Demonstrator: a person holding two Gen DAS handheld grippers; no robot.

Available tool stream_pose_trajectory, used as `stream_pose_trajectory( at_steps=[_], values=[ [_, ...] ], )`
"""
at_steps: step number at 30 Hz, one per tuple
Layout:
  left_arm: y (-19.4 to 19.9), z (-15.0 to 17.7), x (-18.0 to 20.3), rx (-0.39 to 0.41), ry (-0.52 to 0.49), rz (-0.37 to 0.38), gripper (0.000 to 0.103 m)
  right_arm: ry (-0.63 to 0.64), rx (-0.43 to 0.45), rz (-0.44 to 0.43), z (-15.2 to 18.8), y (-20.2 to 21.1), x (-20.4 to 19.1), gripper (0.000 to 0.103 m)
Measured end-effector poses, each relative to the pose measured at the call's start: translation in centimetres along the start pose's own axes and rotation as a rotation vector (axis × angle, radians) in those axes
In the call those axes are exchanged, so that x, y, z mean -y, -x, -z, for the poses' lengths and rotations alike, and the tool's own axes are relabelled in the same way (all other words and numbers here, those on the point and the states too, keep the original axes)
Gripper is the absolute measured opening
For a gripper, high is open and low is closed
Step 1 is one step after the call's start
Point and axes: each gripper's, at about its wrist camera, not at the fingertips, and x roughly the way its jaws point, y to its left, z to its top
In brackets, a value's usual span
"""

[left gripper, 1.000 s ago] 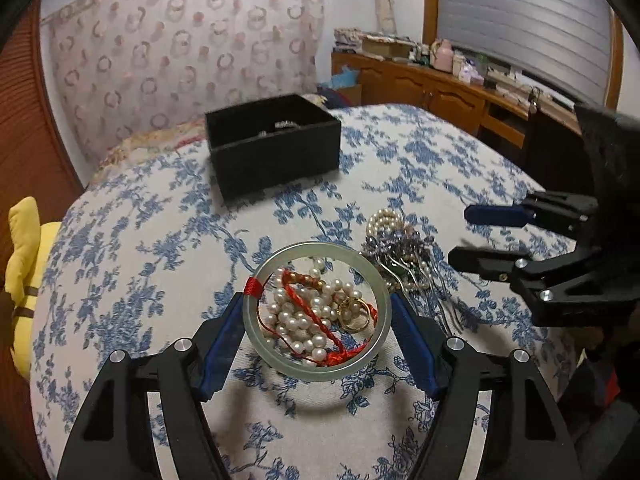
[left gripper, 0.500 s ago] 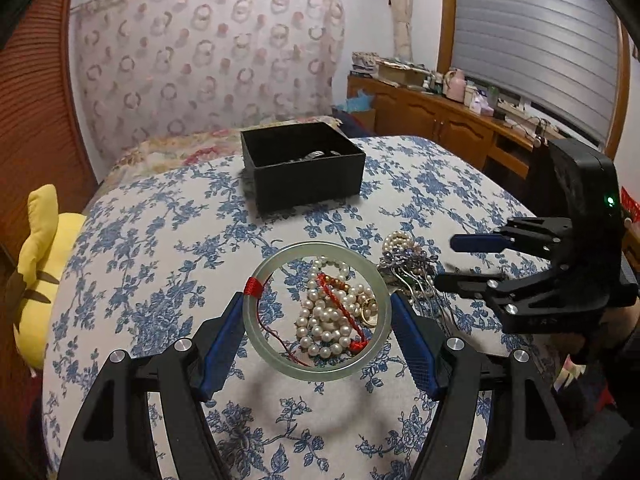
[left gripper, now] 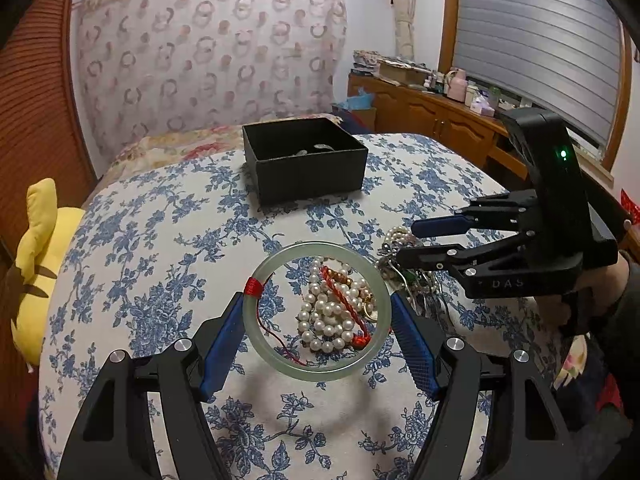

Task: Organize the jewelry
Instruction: 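Grasp the silver hairpin with green beads with the right tool while the left holds the jade bangle, then carry the hairpin toward the box with the right tool while the left lifts the jade bangle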

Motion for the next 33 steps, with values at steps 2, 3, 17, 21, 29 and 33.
stream_pose_trajectory(
  at_steps=[2, 3, 17, 21, 29, 33],
  values=[
    [-0.1, 0.0, 0.1, -0.003, -0.003, 0.001, 0.069, 0.016, -0.004, 0.000, -0.1, -0.1, -0.2, 0.042],
    [-0.1, 0.1, 0.1, -0.003, -0.003, 0.000, 0.069, 0.025, -0.005, 0.000, -0.2, 0.0, -0.4, 0.041],
    [-0.3, 0.2, -0.4, -0.006, 0.007, 0.002, 0.069, 0.004, -0.023, -0.059, -1.3, -0.8, -0.2, 0.019],
    [-0.3, 0.3, -0.4, -0.005, 0.009, 0.001, 0.069, 0.001, -0.037, -0.068, -2.0, -1.2, 0.0, 0.019],
    [-0.5, 0.6, -0.6, -0.006, 0.017, 0.002, 0.069, 0.002, -0.050, -0.068, -2.7, -1.9, 0.3, 0.032],
    [-0.5, 0.6, -0.6, -0.007, 0.019, 0.002, 0.069, 0.026, -0.066, -0.072, -2.6, -2.1, 0.0, 0.026]
  ],
)
